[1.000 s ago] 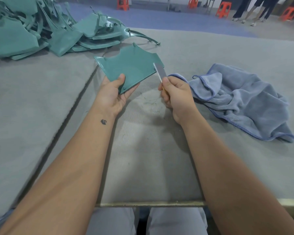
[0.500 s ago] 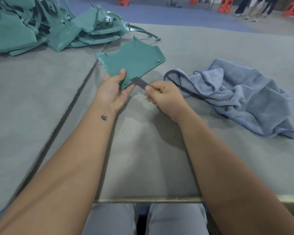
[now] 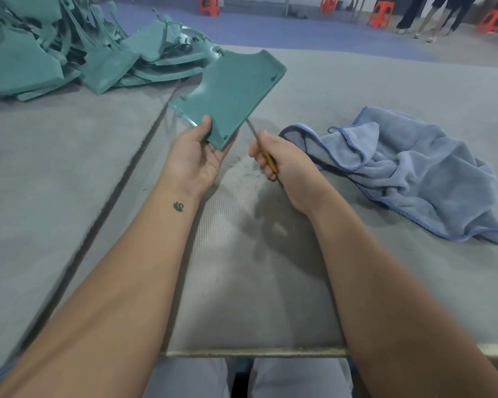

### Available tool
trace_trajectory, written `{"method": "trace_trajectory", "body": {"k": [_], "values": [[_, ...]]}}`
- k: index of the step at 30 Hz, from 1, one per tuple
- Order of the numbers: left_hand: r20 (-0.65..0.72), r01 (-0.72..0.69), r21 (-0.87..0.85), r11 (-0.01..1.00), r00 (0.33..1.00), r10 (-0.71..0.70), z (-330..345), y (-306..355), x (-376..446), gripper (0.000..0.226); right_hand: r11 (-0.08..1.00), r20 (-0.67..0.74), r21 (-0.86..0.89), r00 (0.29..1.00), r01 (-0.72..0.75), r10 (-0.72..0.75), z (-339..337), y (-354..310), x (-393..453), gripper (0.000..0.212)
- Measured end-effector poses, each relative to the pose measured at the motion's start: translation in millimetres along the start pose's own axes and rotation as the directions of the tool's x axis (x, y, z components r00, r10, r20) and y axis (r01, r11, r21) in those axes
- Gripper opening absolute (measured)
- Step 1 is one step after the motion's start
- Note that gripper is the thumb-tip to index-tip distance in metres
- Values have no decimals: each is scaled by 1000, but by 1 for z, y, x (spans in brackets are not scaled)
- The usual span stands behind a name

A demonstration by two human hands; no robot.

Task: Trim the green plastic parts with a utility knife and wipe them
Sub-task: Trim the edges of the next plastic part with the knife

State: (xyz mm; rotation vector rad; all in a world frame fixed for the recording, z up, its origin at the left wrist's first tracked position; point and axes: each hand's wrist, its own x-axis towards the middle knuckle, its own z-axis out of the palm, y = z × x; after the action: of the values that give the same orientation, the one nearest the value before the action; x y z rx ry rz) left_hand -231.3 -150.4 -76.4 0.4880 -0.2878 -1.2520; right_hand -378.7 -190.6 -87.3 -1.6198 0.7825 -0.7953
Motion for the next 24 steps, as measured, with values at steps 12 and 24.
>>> {"method": "trace_trajectory", "body": {"k": [12,24], "values": [[1,33,113,993,999,-33,1,-7,-2,24,981,81,-107,985,160,-152,8,2,-6,24],[-2,62,86,994,998,-62,-5,-7,-6,22,957,-9,-145,967,252,-256,11,7,-6,24]]}}
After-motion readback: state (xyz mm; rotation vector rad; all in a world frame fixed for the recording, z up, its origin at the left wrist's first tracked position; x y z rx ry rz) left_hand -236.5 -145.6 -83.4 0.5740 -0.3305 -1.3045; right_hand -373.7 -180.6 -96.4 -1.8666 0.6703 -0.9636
